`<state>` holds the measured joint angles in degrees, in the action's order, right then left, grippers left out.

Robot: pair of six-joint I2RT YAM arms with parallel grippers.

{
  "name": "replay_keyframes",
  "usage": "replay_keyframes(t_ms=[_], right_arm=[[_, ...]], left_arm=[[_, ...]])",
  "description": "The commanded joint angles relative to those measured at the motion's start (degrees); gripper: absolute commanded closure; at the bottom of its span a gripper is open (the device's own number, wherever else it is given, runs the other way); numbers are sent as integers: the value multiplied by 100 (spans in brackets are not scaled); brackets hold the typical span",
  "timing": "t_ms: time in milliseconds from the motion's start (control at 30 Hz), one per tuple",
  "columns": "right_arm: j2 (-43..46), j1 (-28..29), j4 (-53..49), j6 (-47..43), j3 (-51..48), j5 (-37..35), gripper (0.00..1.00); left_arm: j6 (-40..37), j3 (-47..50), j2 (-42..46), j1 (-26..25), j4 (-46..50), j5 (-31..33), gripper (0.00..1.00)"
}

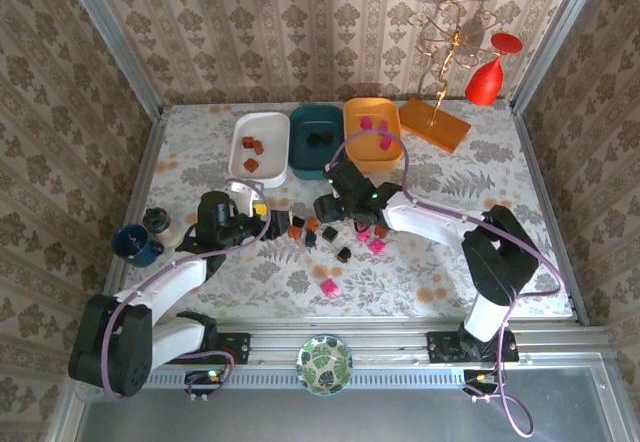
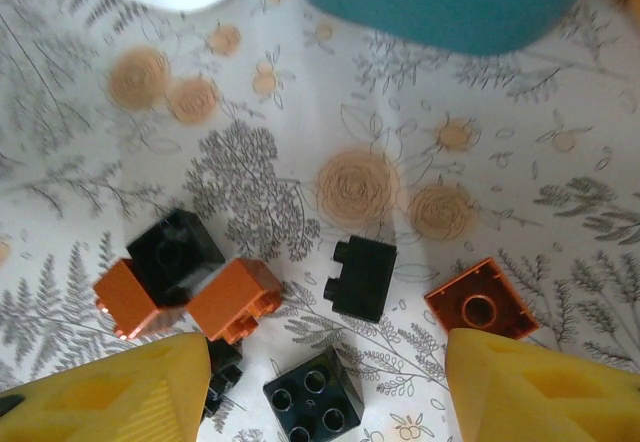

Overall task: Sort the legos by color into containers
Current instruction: Pick up the lego from the center of the table, then place the lego in the container.

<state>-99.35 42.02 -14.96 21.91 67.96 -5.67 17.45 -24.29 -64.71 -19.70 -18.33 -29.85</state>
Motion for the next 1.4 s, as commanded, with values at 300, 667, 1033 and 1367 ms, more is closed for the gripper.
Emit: replay_keyframes(t_ms=[300,667,1033,1367], right_arm=[[-952,36,-15,262,518,-574,50],[-1530,34,-42,211,797,-737,58],[-1422,24,51,-21,964,-907,72],[-1193,-575,851,-16,1690,-369,73]], left_arm=[[-480,-67,102,-200,-23,-174,17],[-480,-75,318,-244,143,50,17],[-456,-58,415,-271,192,224,17],[-357,-84,494,-271,485,822,17]])
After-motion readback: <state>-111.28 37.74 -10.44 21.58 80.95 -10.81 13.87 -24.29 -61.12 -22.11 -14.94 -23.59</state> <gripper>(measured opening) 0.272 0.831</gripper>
